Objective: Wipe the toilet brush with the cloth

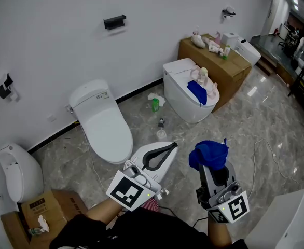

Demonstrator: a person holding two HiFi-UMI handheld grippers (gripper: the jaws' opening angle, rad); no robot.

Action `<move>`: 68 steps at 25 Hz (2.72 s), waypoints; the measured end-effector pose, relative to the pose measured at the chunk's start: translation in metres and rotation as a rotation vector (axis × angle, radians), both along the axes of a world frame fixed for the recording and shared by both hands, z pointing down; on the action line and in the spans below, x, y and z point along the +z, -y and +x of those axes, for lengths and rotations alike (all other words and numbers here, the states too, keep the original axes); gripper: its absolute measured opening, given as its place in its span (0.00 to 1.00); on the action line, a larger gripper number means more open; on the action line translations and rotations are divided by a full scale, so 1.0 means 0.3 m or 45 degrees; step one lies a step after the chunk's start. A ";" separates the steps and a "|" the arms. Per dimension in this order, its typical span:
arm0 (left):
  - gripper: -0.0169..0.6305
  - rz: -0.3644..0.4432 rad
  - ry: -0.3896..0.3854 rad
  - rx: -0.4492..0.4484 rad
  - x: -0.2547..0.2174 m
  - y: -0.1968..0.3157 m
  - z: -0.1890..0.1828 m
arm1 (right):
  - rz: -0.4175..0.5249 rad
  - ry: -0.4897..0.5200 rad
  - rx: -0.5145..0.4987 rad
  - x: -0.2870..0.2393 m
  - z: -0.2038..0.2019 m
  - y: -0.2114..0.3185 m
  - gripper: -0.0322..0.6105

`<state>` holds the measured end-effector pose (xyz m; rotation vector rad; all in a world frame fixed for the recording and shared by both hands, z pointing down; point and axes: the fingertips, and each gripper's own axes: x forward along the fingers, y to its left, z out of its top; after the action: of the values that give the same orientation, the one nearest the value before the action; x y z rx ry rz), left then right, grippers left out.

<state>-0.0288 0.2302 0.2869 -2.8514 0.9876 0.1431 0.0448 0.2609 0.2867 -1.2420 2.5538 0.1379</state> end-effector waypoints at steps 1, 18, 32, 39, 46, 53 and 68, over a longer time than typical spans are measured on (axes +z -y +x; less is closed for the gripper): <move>0.02 -0.001 -0.002 0.004 -0.002 0.008 -0.005 | -0.002 0.001 0.002 -0.002 -0.006 0.009 0.17; 0.02 -0.008 0.001 0.079 -0.007 0.097 -0.046 | -0.008 -0.014 0.057 -0.016 -0.063 0.104 0.17; 0.02 0.007 -0.012 0.068 -0.011 0.202 -0.125 | -0.020 -0.016 0.053 -0.007 -0.130 0.206 0.17; 0.02 0.023 0.002 0.049 -0.016 0.246 -0.177 | -0.021 -0.016 0.039 -0.011 -0.171 0.264 0.17; 0.02 0.016 -0.003 0.028 -0.016 0.275 -0.210 | -0.012 -0.025 0.020 -0.022 -0.201 0.292 0.17; 0.02 0.005 -0.009 0.013 -0.008 0.275 -0.234 | -0.030 -0.030 0.024 -0.011 -0.209 0.294 0.17; 0.02 -0.001 -0.012 -0.099 0.013 0.376 -0.299 | -0.037 -0.042 0.018 0.014 -0.176 0.387 0.17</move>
<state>-0.1185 0.1174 0.2908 -2.8103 1.0986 0.1488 -0.0079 0.1447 0.2910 -1.2786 2.5844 0.1252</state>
